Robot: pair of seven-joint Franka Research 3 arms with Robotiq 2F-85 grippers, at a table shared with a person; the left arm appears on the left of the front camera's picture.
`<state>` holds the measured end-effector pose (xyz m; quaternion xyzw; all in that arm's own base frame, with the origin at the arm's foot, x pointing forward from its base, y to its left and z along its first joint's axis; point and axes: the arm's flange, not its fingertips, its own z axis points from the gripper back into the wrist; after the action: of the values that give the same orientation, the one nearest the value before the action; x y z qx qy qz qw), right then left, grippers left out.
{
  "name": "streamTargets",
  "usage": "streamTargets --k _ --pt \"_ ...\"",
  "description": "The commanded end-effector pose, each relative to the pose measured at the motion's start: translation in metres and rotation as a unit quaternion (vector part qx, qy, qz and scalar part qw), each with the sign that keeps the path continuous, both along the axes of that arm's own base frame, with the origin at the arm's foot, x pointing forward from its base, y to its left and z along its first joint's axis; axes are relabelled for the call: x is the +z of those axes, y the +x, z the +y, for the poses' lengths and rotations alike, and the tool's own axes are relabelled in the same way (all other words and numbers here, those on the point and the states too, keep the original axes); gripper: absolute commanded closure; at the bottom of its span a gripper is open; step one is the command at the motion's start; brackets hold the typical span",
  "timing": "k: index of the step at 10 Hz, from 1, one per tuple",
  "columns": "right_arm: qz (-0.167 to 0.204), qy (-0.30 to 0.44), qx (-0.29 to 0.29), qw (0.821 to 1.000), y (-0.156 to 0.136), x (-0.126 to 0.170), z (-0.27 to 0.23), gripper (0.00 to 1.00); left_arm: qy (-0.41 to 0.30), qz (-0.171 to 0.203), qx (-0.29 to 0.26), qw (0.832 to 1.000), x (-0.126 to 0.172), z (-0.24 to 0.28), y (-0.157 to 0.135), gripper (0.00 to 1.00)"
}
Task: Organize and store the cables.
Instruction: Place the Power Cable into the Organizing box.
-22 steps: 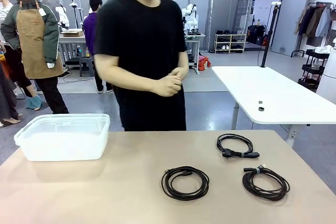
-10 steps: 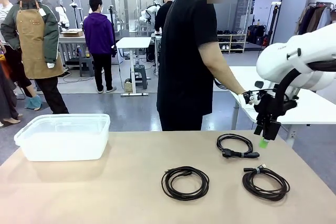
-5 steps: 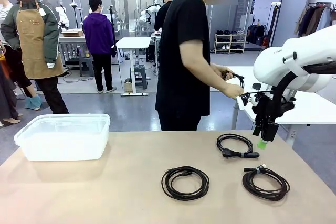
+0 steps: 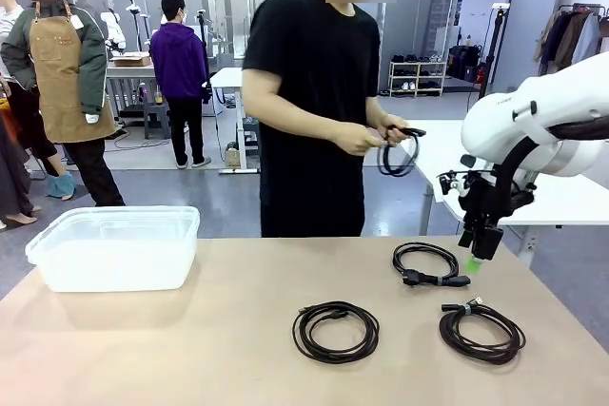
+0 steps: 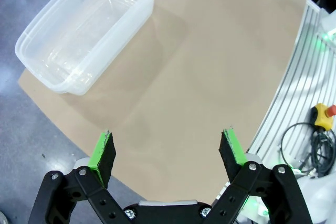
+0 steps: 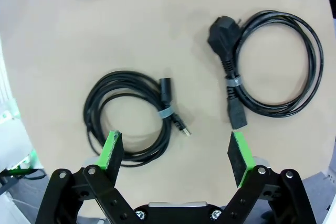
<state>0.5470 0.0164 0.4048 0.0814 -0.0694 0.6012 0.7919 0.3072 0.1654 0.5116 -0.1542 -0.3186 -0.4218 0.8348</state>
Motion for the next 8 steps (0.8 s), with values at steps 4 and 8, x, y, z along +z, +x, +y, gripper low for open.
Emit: streamTargets --k 4,8 --pt "-0.011 -0.01 0.007 1.0 0.052 -0.055 0.013 0.0 0.0 -0.004 -0.006 1.0 0.001 0.002 0.0 0.0" --pt "-0.004 -0.016 0.001 1.0 0.07 -0.08 0.009 0.0 0.0 -0.004 -0.006 1.0 0.001 0.002 0.0 0.0"
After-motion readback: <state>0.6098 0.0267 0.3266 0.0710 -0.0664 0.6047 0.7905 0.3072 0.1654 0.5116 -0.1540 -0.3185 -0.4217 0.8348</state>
